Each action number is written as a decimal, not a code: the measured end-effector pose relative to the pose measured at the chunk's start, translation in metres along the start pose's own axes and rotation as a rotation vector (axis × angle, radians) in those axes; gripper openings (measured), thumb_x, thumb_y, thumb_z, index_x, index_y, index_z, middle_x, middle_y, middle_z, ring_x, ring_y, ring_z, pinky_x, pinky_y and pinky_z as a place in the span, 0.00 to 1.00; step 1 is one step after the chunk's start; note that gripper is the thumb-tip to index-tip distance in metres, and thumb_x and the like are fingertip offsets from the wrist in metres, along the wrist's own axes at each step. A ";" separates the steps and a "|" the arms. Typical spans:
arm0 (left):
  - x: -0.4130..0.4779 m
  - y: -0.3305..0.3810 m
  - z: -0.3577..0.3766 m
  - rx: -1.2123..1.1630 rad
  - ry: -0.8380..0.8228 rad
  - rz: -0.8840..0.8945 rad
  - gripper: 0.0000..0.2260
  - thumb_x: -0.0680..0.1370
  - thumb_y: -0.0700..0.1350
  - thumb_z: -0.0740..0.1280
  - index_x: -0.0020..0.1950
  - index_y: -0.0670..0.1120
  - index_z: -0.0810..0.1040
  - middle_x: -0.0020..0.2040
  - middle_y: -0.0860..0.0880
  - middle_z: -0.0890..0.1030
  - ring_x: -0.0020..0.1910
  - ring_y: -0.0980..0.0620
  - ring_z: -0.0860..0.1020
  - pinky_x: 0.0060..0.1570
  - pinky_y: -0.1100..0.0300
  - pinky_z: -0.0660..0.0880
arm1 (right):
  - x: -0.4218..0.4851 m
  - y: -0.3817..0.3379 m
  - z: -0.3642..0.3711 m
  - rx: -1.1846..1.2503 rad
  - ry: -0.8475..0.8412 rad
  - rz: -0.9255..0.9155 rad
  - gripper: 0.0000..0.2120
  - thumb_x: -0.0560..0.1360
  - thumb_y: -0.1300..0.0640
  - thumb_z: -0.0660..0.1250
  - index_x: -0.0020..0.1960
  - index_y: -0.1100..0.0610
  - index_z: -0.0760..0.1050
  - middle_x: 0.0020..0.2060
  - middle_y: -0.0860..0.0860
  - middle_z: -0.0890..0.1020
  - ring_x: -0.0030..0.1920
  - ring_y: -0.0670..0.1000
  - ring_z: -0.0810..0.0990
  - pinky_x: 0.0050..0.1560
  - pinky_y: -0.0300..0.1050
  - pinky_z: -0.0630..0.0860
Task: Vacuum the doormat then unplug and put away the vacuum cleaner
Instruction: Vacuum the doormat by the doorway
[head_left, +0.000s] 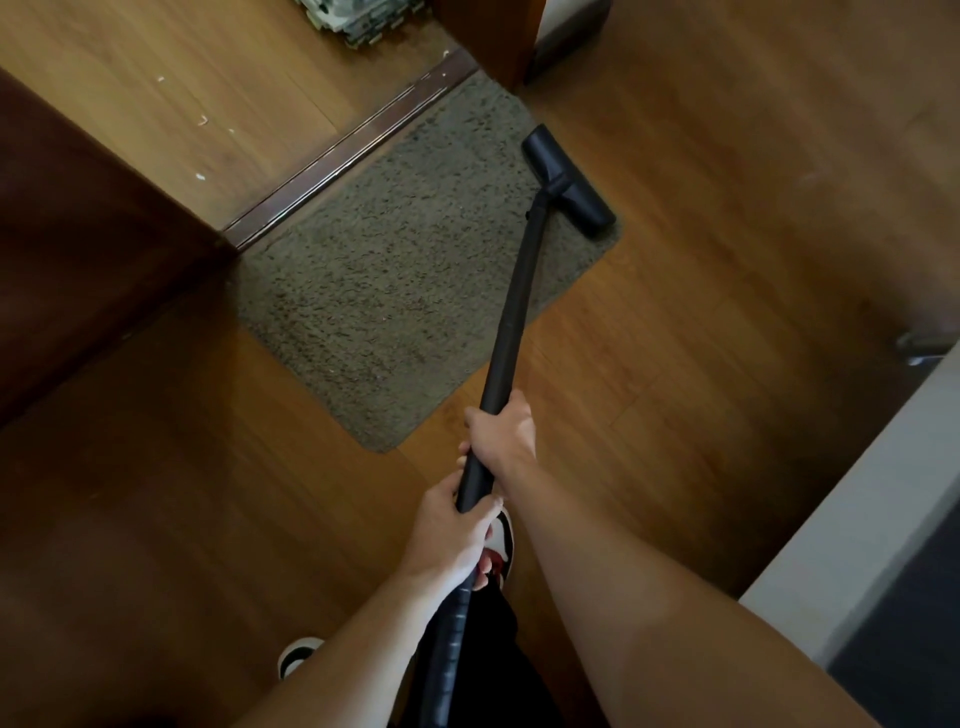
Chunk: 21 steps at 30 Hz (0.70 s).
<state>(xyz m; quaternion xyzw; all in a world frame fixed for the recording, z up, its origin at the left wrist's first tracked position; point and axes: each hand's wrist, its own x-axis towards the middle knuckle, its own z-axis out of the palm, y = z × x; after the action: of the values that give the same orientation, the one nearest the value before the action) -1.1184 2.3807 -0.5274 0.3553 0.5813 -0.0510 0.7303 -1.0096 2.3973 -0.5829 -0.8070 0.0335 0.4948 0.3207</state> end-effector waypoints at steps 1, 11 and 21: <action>-0.005 -0.004 -0.003 -0.001 -0.007 -0.016 0.09 0.80 0.42 0.68 0.44 0.38 0.72 0.30 0.42 0.69 0.20 0.47 0.67 0.22 0.59 0.67 | -0.005 0.005 0.003 0.001 0.001 0.006 0.13 0.78 0.60 0.67 0.59 0.55 0.67 0.38 0.56 0.80 0.23 0.47 0.78 0.29 0.45 0.79; -0.069 -0.069 -0.065 0.040 -0.017 -0.101 0.06 0.80 0.42 0.68 0.48 0.39 0.76 0.34 0.43 0.73 0.21 0.48 0.69 0.22 0.59 0.68 | -0.082 0.067 0.054 -0.009 -0.020 0.057 0.13 0.78 0.61 0.66 0.59 0.56 0.66 0.39 0.59 0.80 0.24 0.50 0.78 0.25 0.43 0.77; -0.127 -0.138 -0.139 0.054 0.010 -0.133 0.06 0.80 0.43 0.68 0.49 0.40 0.77 0.33 0.44 0.75 0.22 0.49 0.71 0.23 0.59 0.71 | -0.157 0.122 0.123 -0.054 -0.045 0.083 0.15 0.79 0.60 0.66 0.62 0.55 0.65 0.46 0.63 0.82 0.25 0.49 0.78 0.24 0.40 0.75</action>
<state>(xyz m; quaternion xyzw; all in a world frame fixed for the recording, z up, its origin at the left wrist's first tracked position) -1.3394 2.3156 -0.4885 0.3358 0.6057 -0.1132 0.7124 -1.2306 2.3275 -0.5502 -0.8019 0.0463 0.5263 0.2790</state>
